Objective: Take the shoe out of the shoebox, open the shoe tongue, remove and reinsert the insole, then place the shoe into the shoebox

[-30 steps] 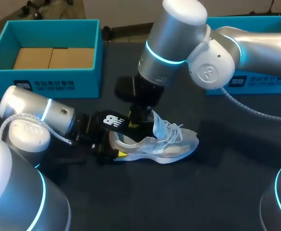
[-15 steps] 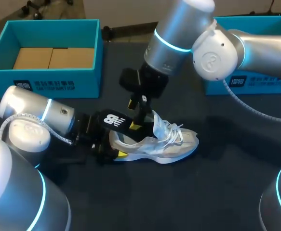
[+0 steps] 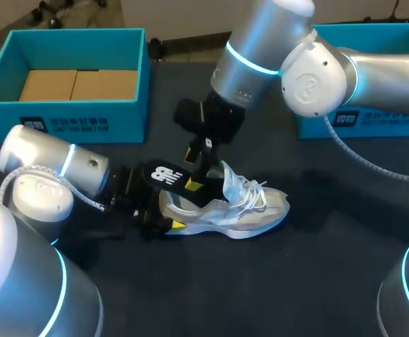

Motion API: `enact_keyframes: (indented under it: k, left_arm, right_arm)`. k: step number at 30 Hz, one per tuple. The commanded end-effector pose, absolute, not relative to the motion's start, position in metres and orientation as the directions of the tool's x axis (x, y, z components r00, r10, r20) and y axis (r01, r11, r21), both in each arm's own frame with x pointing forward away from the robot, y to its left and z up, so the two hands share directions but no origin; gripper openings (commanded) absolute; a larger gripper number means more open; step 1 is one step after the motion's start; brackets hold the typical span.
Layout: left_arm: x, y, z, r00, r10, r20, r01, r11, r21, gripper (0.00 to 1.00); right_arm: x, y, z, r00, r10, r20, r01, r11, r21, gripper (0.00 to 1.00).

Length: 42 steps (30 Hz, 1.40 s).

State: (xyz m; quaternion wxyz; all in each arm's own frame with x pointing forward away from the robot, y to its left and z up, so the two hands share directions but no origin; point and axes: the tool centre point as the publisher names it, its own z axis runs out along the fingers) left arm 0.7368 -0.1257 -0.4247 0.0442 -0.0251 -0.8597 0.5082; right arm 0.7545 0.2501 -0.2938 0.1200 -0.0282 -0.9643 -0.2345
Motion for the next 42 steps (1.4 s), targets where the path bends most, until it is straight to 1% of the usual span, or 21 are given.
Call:
enact_keyframes:
  k: [1,2,3,5,9,11,18,19,20,21,22,23,24,29,31,36,42]
  left_arm:
    - [0.735,-0.126,-0.426,-0.995,0.087,0.049,-0.001,0.486,-0.874,0.00]
    - [0.735,-0.126,-0.426,-0.995,0.087,0.049,-0.001,0.486,-0.874,0.00]
    - [0.735,-0.126,-0.426,-0.995,0.087,0.049,-0.001,0.486,-0.874,0.00]
    - [0.735,-0.126,-0.426,-0.995,0.087,0.049,-0.001,0.486,-0.874,0.00]
    - [0.735,-0.126,-0.426,-0.995,0.087,0.049,-0.001,0.486,-0.874,0.00]
    - [0.735,-0.126,-0.426,-0.995,0.087,0.049,-0.001,0.486,-0.874,0.00]
    - [0.735,-0.126,-0.426,-0.995,0.087,0.049,-0.001,0.486,-0.874,0.00]
    - [0.735,-0.126,-0.426,-0.995,0.087,0.049,-0.001,0.486,-0.874,0.00]
    - [0.735,-0.126,-0.426,-0.995,0.087,0.049,-0.001,0.486,-0.874,0.00]
    - [0.735,-0.126,-0.426,-0.995,0.087,0.049,-0.001,0.486,-0.874,0.00]
    - [0.735,-0.126,-0.426,-0.995,0.087,0.049,-0.001,0.486,-0.874,0.00]
    - [0.735,-0.126,-0.426,-0.995,0.087,0.049,-0.001,0.486,-0.874,0.00]
    - [0.735,-0.126,-0.426,-0.995,0.087,0.049,-0.001,0.486,-0.874,0.00]
    - [0.735,-0.126,-0.426,-0.995,0.087,0.049,-0.001,0.486,-0.874,0.00]
    - [0.735,-0.126,-0.426,-0.995,0.087,0.049,-0.001,0.486,-0.874,0.00]
    - [0.735,-0.126,-0.426,-0.995,0.087,0.049,-0.001,0.486,-0.874,0.00]
    - [0.735,-0.126,-0.426,-0.995,0.087,0.049,-0.001,0.486,-0.874,0.00]
  right_arm:
    - [0.757,0.246,-0.300,-0.943,0.040,0.330,0.208,0.845,0.492,1.00]
    - [0.757,0.248,-0.298,-0.941,0.035,0.336,0.210,0.839,0.501,1.00]
    - [0.757,0.248,-0.298,-0.925,0.054,0.376,0.242,0.845,0.476,1.00]
    - [0.758,0.249,-0.298,-0.914,0.059,0.402,0.268,0.831,0.487,1.00]
    - [0.757,0.246,-0.296,-0.902,0.057,0.429,0.288,0.820,0.495,1.00]
    - [0.757,0.245,-0.294,-0.885,0.049,0.463,0.297,0.825,0.480,1.00]
    - [0.759,0.246,-0.291,-0.857,0.008,0.515,0.284,0.842,0.459,1.00]
    - [0.759,0.247,-0.291,-0.854,0.008,0.521,0.285,0.844,0.454,0.96]
    - [0.758,0.248,-0.292,-0.849,0.006,0.528,0.284,0.848,0.447,0.87]
    - [0.758,0.249,-0.292,-0.847,0.005,0.531,0.284,0.849,0.445,0.83]
    - [0.758,0.249,-0.293,-0.843,0.012,0.538,0.287,0.855,0.431,0.65]
    - [0.757,0.250,-0.294,-0.841,0.016,0.541,0.289,0.859,0.423,0.59]
    - [0.757,0.251,-0.294,-0.841,0.015,0.541,0.288,0.859,0.424,0.56]
    - [0.753,0.254,-0.297,-0.837,0.004,0.547,0.283,0.859,0.427,0.56]
    - [0.752,0.256,-0.298,-0.836,-0.003,0.549,0.280,0.857,0.432,0.53]
    - [0.747,0.260,-0.300,-0.834,-0.006,0.552,0.285,0.852,0.439,0.50]
    - [0.742,0.260,-0.304,-0.828,-0.021,0.560,0.276,0.854,0.441,0.49]
